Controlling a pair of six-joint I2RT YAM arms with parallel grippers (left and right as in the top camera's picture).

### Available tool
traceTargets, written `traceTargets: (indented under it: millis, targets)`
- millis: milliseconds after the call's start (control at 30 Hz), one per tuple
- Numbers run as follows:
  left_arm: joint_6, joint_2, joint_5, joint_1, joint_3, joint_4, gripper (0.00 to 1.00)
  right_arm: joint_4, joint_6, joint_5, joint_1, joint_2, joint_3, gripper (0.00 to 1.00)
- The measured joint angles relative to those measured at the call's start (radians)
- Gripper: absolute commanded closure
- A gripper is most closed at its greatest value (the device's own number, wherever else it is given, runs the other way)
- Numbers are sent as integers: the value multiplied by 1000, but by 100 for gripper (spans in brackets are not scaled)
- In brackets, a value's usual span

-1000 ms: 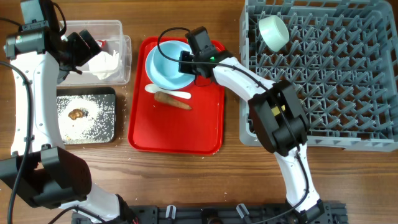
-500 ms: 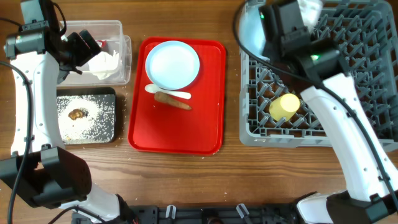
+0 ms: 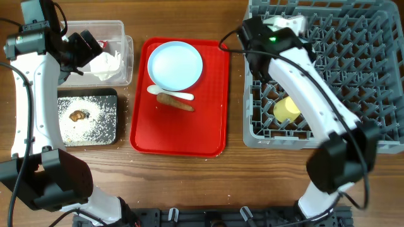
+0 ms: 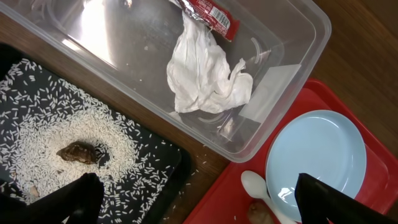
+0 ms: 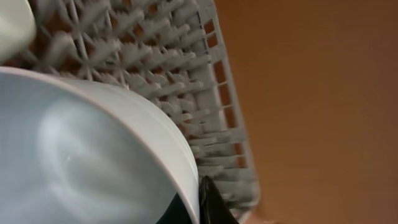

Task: Sort waste into correct bins and load items into the dishwasher rack
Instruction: 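Place the light-blue bowl into the dish rack and release it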

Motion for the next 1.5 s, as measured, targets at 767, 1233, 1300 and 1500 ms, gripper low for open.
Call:
traceTargets:
  millis: [767,1233,1300,1500]
  targets:
    - [0,0,0,0,0,0,0,211,-386,104,-89,69,-3,96]
    - [0,0,0,0,0,0,0,255,-440,190,-103,159,-9,96]
    - [0,0,0,0,0,0,0,262,-440,198,-103,159,-9,96]
    - [0,0,0,0,0,0,0,270,-440,175,-101,159,-10,96]
